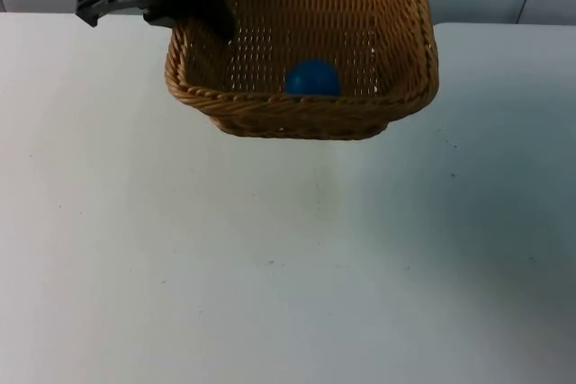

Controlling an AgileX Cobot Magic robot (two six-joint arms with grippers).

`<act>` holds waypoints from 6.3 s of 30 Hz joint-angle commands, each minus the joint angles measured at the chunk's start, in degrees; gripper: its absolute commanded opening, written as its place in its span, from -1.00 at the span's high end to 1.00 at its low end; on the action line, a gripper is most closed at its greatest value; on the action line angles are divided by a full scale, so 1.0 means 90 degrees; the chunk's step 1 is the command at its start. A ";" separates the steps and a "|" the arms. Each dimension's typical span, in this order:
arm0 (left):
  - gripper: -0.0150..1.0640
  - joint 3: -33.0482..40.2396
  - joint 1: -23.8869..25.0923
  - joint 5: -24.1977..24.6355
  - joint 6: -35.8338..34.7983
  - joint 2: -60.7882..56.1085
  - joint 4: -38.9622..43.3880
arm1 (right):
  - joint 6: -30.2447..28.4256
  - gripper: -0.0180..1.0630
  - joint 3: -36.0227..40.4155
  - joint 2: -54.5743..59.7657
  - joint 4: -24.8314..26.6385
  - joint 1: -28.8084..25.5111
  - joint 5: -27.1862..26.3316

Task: Pick up the basket with the left hand and place the ball into the basket with the right hand.

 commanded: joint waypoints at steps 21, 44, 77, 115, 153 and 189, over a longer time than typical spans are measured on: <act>0.98 0.0005 -0.0018 -0.0623 0.0697 0.1560 -0.0569 | 0.0315 -0.97 0.0018 -0.0028 -0.0741 0.0009 0.0014; 0.97 0.0005 0.0186 -0.0565 0.0565 0.1742 -0.0303 | 0.0291 -0.97 0.0018 -0.0028 -0.0740 0.0009 -0.0004; -0.98 -0.0006 0.0126 0.0560 -0.1218 0.0064 0.1742 | 0.0291 -0.97 0.0018 -0.0028 -0.0595 0.0009 -0.0463; -0.98 0.0006 0.0118 0.1719 -0.1205 -0.4811 0.4748 | 0.0279 -0.97 0.0018 -0.0028 -0.0260 0.0009 -0.0694; -0.98 0.5029 0.0118 0.1723 -0.0136 -1.0595 0.3825 | -0.0751 -0.97 0.0916 -0.2100 0.1129 0.0136 0.0270; -0.98 0.6276 0.0118 0.2356 -0.0347 -1.2712 0.3505 | -0.0709 -0.97 0.2270 -0.5013 0.1385 0.0136 0.1644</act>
